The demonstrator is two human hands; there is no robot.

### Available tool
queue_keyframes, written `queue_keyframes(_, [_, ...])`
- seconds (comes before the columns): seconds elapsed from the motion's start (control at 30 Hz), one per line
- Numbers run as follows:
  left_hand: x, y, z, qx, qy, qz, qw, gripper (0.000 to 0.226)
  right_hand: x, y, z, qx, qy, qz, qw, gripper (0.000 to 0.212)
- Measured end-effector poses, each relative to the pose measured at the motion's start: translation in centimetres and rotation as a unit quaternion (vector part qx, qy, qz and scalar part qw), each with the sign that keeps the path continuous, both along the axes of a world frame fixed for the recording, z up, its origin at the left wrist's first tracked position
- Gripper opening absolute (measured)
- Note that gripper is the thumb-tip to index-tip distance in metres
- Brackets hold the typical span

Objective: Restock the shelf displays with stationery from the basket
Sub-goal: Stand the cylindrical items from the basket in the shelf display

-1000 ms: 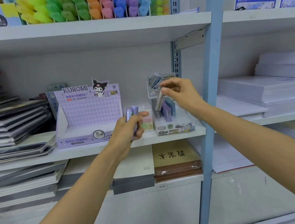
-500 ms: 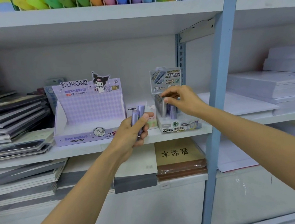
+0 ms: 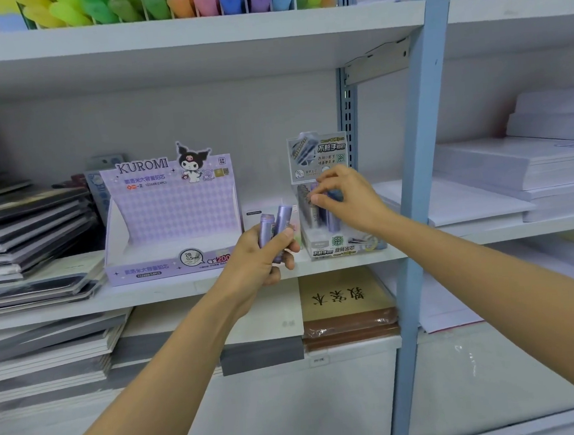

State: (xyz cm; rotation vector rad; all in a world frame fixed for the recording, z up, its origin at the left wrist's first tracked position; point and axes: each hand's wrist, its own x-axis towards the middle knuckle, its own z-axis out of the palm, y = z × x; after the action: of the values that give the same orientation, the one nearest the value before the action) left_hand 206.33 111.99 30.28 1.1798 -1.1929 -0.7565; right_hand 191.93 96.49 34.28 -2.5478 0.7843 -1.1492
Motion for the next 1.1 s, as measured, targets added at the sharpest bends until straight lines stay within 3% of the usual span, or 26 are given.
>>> queue_keyframes(0.07, [-0.3,0.1,0.1,0.001,-0.002,0.005,1.000,0.022,-0.7,1.0,0.6,0.028,-0.047,0.056,0.997,0.022])
queue_keyframes(0.17, [-0.9,0.2,0.2,-0.005,-0.005,0.015,1.000,0.023,-1.7,3.2,1.2,0.139,-0.133,0.176,0.965,0.025])
queue_keyframes(0.23, [-1.4,0.3,0.4,-0.014,-0.010,0.016,1.000,0.021,-2.1,4.4,1.2,0.183,-0.133,0.217,0.950,0.025])
queue_keyframes(0.33, [-2.0,0.4,0.8,-0.014,-0.023,0.022,0.999,0.023,-2.7,5.5,1.0,0.187,-0.094,0.238,0.948,0.019])
queue_keyframes(0.53, [-2.4,0.7,1.6,-0.017,0.113,0.080,0.990,0.020,-4.4,5.7,0.5,0.197,-0.219,0.241,0.925,0.015])
queue_keyframes(0.73, [-3.9,1.0,2.0,-0.051,0.175,0.094,0.979,0.025,-4.6,6.6,-1.4,0.199,-0.176,0.253,0.930,0.022])
queue_keyframes(0.87, [-4.5,1.5,2.1,-0.069,0.120,0.097,0.986,0.018,-5.3,7.1,-1.5,0.214,-0.125,0.291,0.924,0.010])
queue_keyframes(1.03, [-5.0,1.9,2.3,-0.057,0.024,0.057,0.996,0.034,-5.9,7.3,-0.3,0.183,-0.151,0.222,0.946,0.023])
queue_keyframes(1.1, [-5.3,1.8,2.2,-0.047,-0.001,0.041,0.998,0.035,-6.0,7.3,0.2,0.183,-0.108,0.227,0.950,0.026])
